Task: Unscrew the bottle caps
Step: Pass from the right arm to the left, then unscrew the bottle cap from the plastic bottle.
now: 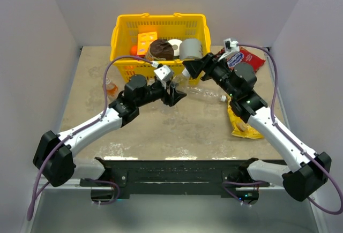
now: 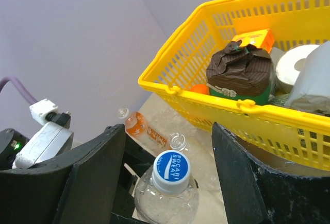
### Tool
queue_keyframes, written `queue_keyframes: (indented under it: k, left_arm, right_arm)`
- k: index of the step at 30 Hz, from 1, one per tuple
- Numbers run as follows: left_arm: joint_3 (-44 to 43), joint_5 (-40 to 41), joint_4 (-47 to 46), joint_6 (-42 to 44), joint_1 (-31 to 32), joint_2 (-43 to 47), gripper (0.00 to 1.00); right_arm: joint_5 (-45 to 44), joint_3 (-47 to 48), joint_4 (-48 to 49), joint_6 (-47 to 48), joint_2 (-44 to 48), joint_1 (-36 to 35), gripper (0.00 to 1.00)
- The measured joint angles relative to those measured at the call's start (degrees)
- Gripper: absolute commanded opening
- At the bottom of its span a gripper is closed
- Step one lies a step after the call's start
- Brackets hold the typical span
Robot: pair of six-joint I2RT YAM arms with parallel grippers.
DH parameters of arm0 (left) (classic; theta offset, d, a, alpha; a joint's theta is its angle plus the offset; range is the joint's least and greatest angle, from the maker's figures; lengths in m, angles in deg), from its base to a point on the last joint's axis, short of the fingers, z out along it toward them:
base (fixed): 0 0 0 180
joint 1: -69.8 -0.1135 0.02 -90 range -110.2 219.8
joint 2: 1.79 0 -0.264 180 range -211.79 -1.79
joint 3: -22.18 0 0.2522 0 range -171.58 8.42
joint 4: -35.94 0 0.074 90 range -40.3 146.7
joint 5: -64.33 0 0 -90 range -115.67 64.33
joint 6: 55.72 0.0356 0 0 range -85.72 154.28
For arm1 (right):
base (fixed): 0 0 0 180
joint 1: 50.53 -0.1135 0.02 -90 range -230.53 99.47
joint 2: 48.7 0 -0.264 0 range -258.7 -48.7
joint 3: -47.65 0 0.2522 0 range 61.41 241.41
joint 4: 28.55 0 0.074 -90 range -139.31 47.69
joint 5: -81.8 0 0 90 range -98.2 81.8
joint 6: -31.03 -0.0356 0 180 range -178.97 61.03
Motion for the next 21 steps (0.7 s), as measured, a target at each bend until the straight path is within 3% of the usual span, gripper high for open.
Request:
queue_keyframes:
  k: [8,21]
  left_arm:
    - [0.0,2.6,0.0,0.0,0.3,1.6,0.46]
    - [0.0,7.6,1.2,0.2,0.3,3.2,0.46]
  right_arm:
    - [-1.7,3.4,-4.4,0.2,-0.4,0.0,0.68]
    - [5.3,6.5,-6.1,0.2,-5.0,0.0,0.60]
